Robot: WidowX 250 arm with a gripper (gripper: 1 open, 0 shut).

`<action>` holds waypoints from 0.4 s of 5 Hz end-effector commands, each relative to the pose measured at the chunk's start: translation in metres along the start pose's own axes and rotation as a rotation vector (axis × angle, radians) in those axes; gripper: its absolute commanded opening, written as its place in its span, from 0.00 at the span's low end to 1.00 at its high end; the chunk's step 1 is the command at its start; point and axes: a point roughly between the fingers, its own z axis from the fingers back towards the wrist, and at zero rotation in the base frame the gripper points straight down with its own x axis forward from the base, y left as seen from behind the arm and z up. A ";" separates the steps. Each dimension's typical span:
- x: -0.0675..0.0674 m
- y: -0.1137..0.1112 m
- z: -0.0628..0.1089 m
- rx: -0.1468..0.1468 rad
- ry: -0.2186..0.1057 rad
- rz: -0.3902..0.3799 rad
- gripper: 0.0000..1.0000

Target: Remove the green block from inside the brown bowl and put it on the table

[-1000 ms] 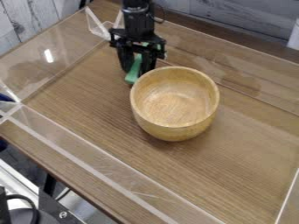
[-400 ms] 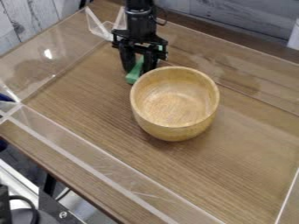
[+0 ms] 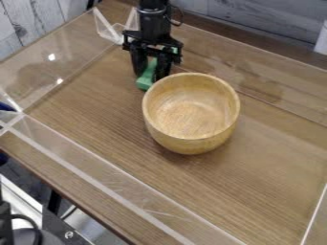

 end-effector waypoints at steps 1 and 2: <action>0.013 0.010 0.000 0.018 -0.041 0.010 0.00; 0.016 0.012 -0.006 0.021 -0.035 0.011 0.00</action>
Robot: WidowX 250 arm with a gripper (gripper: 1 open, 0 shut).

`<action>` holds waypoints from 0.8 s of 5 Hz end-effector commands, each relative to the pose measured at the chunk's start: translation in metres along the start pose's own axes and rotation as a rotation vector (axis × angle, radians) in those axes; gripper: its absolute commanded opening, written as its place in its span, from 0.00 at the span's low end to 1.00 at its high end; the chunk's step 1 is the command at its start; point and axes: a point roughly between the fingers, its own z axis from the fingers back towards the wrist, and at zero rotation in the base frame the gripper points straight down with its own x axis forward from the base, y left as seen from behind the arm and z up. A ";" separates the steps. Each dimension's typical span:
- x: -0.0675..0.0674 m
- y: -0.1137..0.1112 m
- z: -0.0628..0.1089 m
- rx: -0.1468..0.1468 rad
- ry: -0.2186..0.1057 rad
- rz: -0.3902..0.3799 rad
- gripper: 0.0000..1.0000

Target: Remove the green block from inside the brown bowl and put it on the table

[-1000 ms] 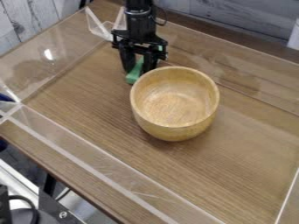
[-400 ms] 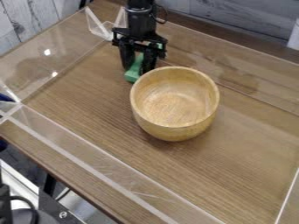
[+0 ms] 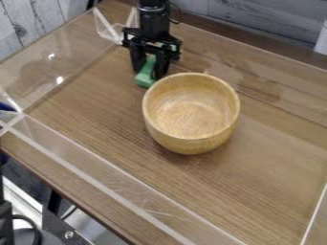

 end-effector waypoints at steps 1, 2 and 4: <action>0.009 0.008 -0.008 0.012 -0.022 0.010 0.00; 0.012 0.010 -0.011 0.015 -0.016 0.010 0.00; 0.014 0.012 -0.013 0.018 -0.005 0.011 0.00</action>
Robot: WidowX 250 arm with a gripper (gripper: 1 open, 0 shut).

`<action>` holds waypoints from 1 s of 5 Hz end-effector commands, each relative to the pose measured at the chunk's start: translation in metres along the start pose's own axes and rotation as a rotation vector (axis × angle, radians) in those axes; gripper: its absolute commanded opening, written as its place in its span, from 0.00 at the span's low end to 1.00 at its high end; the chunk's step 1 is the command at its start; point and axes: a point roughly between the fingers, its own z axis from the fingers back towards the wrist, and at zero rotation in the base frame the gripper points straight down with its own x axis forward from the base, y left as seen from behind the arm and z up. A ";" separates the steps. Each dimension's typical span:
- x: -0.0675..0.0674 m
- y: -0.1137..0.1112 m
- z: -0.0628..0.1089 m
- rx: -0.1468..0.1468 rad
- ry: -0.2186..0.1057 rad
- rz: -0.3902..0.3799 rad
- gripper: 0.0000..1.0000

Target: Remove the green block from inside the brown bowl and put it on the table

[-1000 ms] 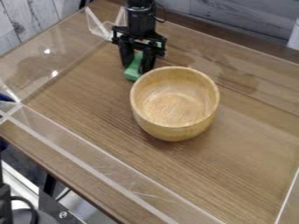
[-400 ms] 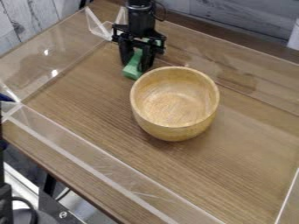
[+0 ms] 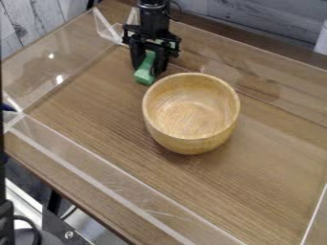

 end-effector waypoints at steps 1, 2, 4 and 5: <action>0.006 0.007 -0.009 0.004 -0.005 0.015 0.00; 0.005 0.009 -0.011 0.002 -0.002 0.021 0.00; 0.003 0.011 -0.013 -0.004 0.004 0.033 0.00; 0.001 0.012 -0.014 -0.006 0.007 0.040 0.00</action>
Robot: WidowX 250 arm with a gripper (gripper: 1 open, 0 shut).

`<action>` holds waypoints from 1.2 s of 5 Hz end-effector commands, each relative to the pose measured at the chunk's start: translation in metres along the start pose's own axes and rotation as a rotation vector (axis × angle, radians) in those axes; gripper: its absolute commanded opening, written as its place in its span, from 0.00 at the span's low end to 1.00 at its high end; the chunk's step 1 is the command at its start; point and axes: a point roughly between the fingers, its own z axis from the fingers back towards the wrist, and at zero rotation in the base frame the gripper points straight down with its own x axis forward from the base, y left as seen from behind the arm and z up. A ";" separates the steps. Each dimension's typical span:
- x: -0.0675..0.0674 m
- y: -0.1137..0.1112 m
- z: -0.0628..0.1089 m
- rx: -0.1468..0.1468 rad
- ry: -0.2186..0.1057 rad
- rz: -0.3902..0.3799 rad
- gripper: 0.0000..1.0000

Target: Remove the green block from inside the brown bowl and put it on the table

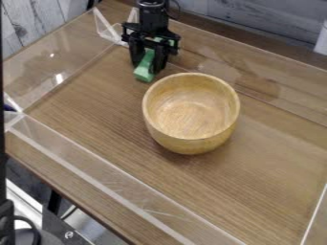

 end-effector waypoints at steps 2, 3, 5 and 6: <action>-0.003 0.010 -0.015 -0.007 0.016 0.035 0.00; -0.005 0.011 -0.014 -0.009 0.019 0.041 0.00; -0.007 0.014 -0.013 -0.012 0.026 0.052 0.00; -0.008 0.015 -0.013 -0.014 0.029 0.058 0.00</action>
